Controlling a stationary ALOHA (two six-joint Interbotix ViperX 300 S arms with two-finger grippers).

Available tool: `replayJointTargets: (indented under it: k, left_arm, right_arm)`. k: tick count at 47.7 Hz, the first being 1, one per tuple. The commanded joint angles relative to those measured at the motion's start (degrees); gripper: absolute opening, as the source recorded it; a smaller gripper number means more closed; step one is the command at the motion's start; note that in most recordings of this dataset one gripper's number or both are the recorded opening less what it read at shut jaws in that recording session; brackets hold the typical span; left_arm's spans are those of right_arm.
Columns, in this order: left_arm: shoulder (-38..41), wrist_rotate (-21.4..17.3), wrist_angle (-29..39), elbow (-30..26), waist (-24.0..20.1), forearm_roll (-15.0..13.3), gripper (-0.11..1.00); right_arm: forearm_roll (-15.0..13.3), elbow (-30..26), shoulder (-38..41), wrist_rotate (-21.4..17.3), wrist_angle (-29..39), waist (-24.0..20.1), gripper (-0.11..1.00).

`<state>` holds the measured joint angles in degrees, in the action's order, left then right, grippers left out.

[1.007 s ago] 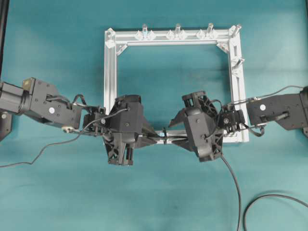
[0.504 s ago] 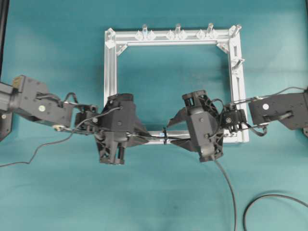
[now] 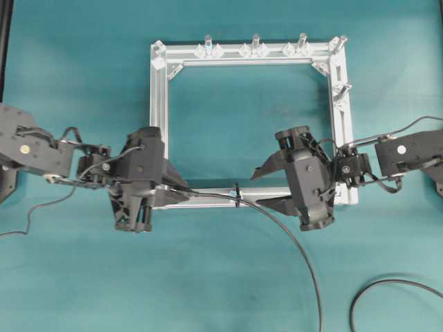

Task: Insert the wire through the string loop located in the center.
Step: 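Open the right gripper and pull the cable leftward with the left gripper, then draw the cable further left through the loop with the left gripper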

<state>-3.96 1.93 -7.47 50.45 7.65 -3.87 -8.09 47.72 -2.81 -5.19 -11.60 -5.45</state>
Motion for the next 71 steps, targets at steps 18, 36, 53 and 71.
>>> replayJointTargets:
  k: [18, 36, 53, 71]
  left_arm:
    - [-9.58, 3.78, 3.69, 6.33, 0.09, 0.09, 0.18]
    - [-16.70, 5.71, 5.01, 12.13, 0.18, 0.00, 0.18]
    - [-22.15, 9.58, 6.15, 15.82, 0.09, 0.00, 0.18]
    - [-17.23, 9.58, 3.43, 16.96, 0.18, 0.09, 0.18]
  right_arm:
    - [0.00, -0.09, -1.41, -0.09, -0.26, -0.18, 0.55]
    - [0.00, 0.09, -1.49, -0.09, -0.26, -0.18, 0.55]
    - [0.00, 0.18, -1.41, -0.09, -0.26, -0.18, 0.55]
    - [0.18, 0.18, -1.41, -0.09, -0.26, -0.18, 0.55]
